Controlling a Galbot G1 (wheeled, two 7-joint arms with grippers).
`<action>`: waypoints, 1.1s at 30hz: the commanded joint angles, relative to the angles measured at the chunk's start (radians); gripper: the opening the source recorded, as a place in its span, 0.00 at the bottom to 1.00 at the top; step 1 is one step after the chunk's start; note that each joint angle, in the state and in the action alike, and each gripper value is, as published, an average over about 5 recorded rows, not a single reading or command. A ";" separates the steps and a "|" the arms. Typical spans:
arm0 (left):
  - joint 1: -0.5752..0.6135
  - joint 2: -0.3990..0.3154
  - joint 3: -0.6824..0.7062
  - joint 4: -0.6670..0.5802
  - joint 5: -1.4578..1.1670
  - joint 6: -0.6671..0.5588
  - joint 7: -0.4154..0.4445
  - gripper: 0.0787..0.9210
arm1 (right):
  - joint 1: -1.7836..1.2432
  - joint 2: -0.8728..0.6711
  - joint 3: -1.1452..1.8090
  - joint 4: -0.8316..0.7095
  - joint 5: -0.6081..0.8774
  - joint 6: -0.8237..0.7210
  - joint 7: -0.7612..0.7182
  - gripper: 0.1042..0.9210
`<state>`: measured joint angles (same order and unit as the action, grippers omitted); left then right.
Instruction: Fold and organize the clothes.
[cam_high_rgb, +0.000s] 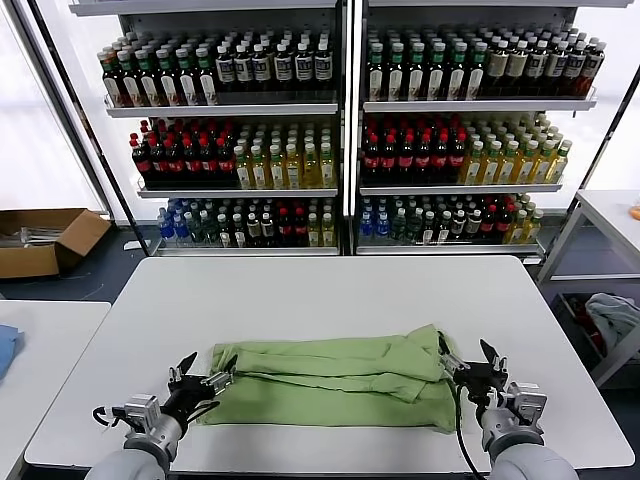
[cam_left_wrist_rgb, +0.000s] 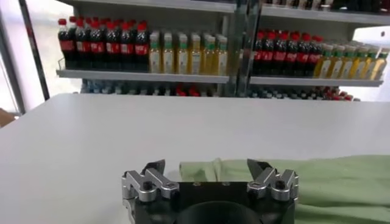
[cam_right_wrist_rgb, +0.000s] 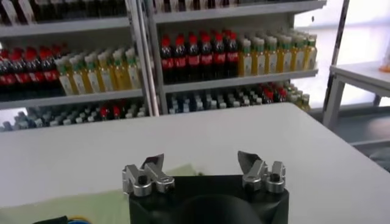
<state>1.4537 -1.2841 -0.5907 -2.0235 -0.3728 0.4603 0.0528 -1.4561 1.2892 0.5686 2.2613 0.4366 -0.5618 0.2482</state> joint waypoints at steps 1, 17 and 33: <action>0.020 -0.046 -0.005 -0.025 -0.036 0.016 -0.026 0.88 | -0.012 -0.007 0.013 0.094 0.032 -0.002 0.006 0.88; -0.041 -0.072 0.006 0.089 -0.067 0.023 -0.044 0.88 | -0.020 -0.007 -0.007 0.082 0.020 0.003 0.006 0.88; -0.043 -0.074 0.011 0.125 -0.045 0.020 -0.034 0.54 | 0.005 -0.010 -0.019 0.057 0.033 -0.001 0.000 0.88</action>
<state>1.4121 -1.3540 -0.5797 -1.9141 -0.4180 0.4778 0.0194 -1.4509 1.2770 0.5516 2.3156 0.4688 -0.5627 0.2480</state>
